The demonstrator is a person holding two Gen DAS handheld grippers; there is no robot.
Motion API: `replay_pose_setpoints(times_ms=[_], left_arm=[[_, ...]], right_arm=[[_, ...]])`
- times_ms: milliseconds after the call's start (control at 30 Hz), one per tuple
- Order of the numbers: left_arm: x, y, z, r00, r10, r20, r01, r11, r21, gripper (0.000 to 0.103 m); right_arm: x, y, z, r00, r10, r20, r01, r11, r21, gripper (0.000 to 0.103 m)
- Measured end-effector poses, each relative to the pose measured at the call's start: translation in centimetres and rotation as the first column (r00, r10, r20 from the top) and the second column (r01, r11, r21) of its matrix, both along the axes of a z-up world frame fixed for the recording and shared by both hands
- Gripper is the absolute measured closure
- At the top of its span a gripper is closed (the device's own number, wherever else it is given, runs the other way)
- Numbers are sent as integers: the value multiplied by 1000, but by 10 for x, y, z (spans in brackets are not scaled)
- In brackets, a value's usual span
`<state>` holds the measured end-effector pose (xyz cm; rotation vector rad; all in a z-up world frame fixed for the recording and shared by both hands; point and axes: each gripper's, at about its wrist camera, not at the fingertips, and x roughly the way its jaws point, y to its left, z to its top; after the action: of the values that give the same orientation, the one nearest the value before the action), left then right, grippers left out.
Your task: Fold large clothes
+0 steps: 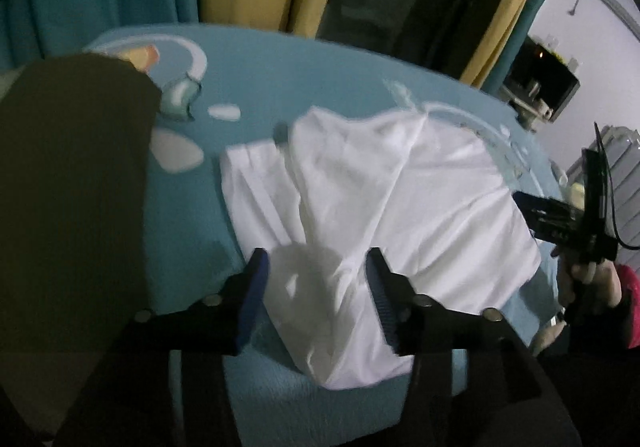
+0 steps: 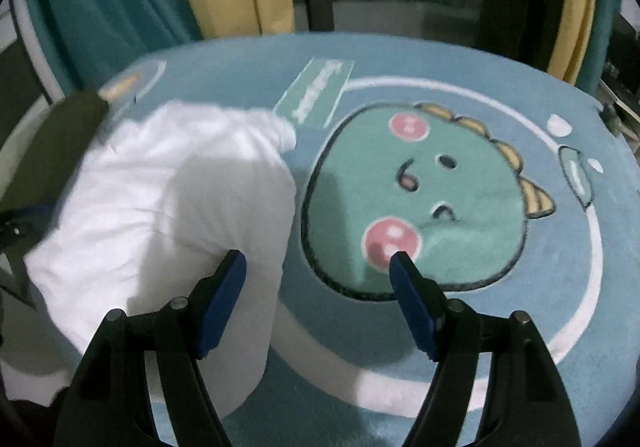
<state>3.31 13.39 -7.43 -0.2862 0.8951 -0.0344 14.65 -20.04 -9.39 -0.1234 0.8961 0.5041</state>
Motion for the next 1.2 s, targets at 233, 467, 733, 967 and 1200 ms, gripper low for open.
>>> replay_pose_setpoints(times_ms=[233,467,733,967,1200], left_arm=[[16,24,-32,993,95,-68,-100,992,-71,33],[23,28,-40,999,42,-31,-49,959,-278,19],[45,6,-42,998,-63,-28,49,932,-359,19],[62,-18,-46,994,-105,-15,93,934,-344,18],[67,-33,-42,997,-73,-24,66,970,-233,18]], right_arm=[[4,1,15,999,42,-15,-39,987,158,29],[7,33,-14,991,98,-90,-85,988,130,29],[-2,64,-25,989,142,-47,-138,987,80,23],[5,52,-25,983,155,-97,-139,979,148,23],[6,54,-27,982,155,-109,-130,969,208,29]])
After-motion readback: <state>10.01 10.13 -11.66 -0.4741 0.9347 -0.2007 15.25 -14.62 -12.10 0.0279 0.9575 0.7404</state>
